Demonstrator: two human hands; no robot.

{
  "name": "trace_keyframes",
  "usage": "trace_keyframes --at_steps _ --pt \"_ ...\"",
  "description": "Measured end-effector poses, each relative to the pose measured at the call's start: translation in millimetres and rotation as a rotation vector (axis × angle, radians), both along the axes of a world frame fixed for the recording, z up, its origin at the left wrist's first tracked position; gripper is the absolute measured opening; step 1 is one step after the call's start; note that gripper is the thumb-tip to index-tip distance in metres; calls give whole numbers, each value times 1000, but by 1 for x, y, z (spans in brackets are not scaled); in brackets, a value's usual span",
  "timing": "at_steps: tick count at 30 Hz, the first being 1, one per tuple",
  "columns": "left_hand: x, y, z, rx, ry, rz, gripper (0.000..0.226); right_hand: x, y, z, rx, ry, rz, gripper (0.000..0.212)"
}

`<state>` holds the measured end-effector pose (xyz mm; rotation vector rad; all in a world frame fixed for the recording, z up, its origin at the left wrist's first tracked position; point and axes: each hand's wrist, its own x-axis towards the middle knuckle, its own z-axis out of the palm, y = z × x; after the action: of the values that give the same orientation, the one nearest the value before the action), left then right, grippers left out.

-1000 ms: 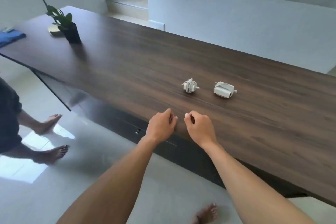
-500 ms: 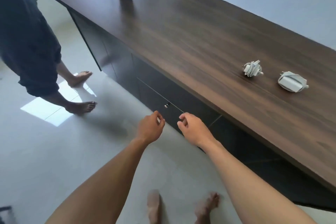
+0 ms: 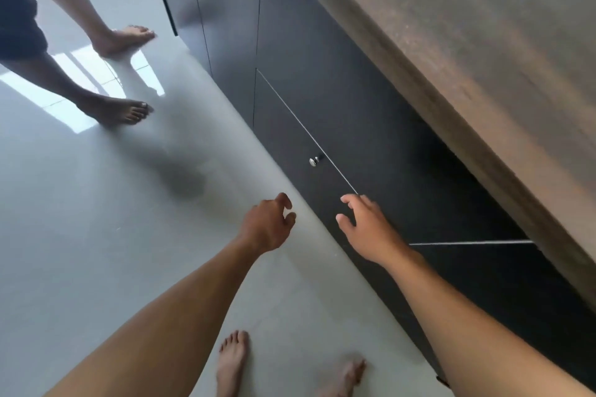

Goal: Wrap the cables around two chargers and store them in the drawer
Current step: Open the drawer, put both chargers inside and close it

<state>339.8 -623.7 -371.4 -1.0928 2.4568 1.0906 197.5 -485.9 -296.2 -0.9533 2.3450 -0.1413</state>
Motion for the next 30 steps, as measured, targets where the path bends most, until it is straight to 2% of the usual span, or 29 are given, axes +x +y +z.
trace_keyframes --at_steps 6,13,16,19,22,25,30 --pt "-67 -29 -72 -8 46 -5 40 -50 -28 -48 -4 106 122 35" --pt "-143 -44 -108 9 128 47 44 -78 -43 -79 -176 80 -114 35" --pt "-159 -38 -125 -14 72 22 46 -77 -43 -90 -202 61 -135 34" --pt "-167 -32 -139 -48 49 52 41 -79 -42 -101 -222 60 -140 32" --pt "-169 -31 -149 -104 137 117 28 -82 -40 -106 -244 70 -139 33" --pt "-169 -30 -155 -184 148 26 28 -80 -42 -110 -269 79 -169 33" --pt "-171 -34 -161 -300 182 13 20 -79 -42 -119 -285 112 -196 34"
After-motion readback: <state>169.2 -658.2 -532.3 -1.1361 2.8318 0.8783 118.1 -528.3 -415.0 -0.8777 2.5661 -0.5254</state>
